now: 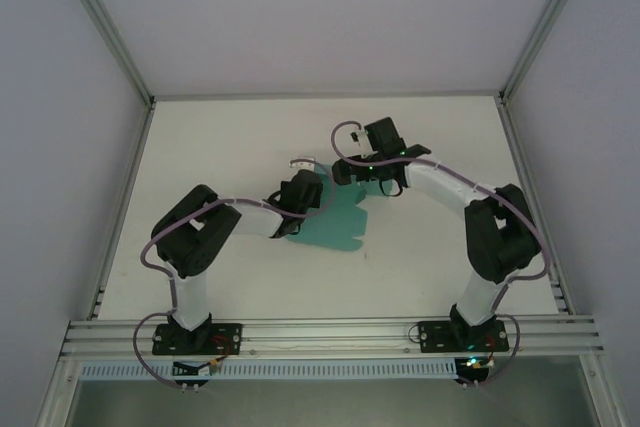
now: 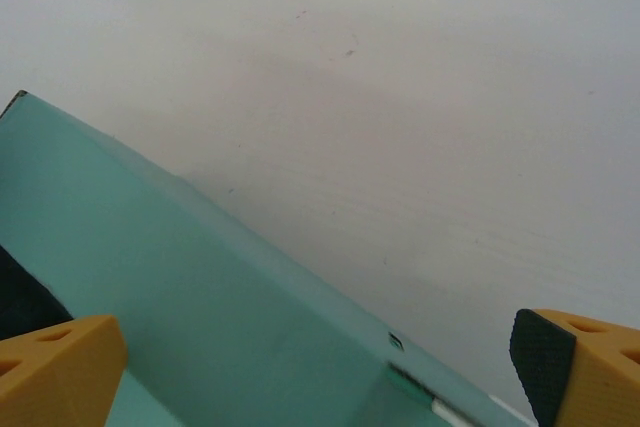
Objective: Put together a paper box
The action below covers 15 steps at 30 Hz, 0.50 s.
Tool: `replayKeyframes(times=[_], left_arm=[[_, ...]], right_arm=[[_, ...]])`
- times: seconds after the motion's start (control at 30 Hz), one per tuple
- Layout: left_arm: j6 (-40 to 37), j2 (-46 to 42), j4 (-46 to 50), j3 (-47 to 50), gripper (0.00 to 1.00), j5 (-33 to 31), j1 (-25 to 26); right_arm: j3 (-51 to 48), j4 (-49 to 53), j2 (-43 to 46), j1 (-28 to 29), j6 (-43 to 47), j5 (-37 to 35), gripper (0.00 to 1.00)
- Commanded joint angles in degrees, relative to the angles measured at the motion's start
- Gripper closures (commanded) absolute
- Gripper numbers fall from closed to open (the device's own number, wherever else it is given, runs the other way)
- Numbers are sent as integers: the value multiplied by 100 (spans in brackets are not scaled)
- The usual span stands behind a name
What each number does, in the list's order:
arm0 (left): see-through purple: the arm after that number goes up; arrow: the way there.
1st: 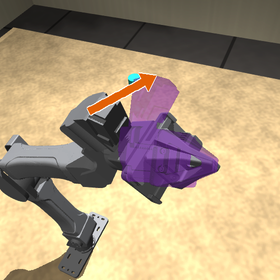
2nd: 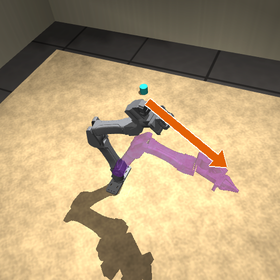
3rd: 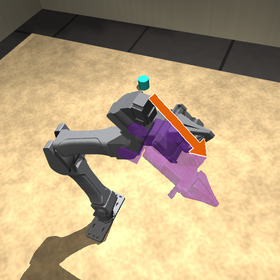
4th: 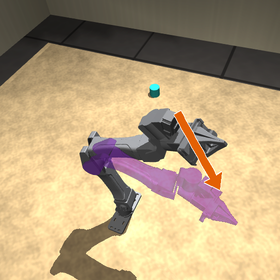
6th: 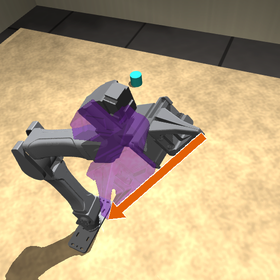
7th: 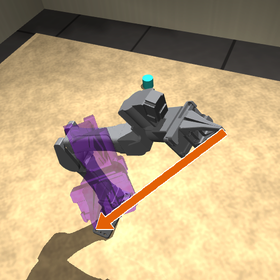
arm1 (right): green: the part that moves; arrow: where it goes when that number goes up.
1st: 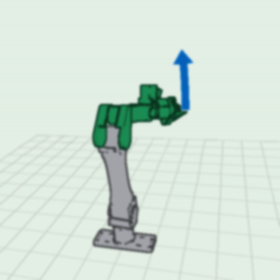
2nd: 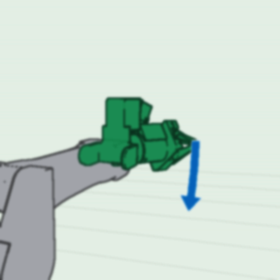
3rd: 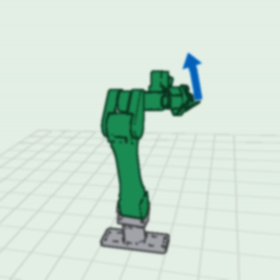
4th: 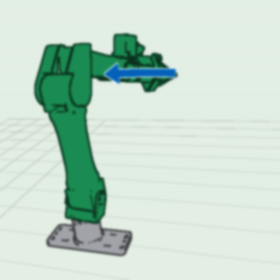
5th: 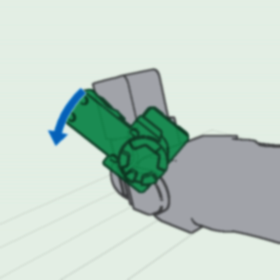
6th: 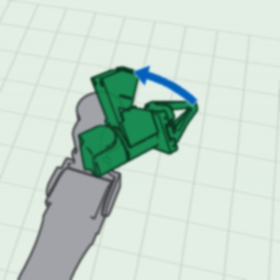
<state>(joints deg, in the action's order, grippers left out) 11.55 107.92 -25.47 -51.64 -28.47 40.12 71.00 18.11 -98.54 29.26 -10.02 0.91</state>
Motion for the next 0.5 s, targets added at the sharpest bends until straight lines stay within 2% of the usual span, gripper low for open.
replayKeyframes(times=[0.0, 0.13, 0.3, 0.47], left_arm=[[248, -481, 623, -147, 100, -330, 27], [393, -857, 1114, -274, 100, -471, 23], [466, -1364, 1168, -129, 100, -336, 16], [471, -1896, 1575, -150, 100, -294, 12]], right_arm=[[-146, -39, 693, 29, -93, -589, 0], [-621, -300, 1670, -6, 14, -1198, 0], [-1185, -215, 2571, -278, -49, -1435, 0], [-1409, 171, 2944, -1279, -694, -1021, 0]])
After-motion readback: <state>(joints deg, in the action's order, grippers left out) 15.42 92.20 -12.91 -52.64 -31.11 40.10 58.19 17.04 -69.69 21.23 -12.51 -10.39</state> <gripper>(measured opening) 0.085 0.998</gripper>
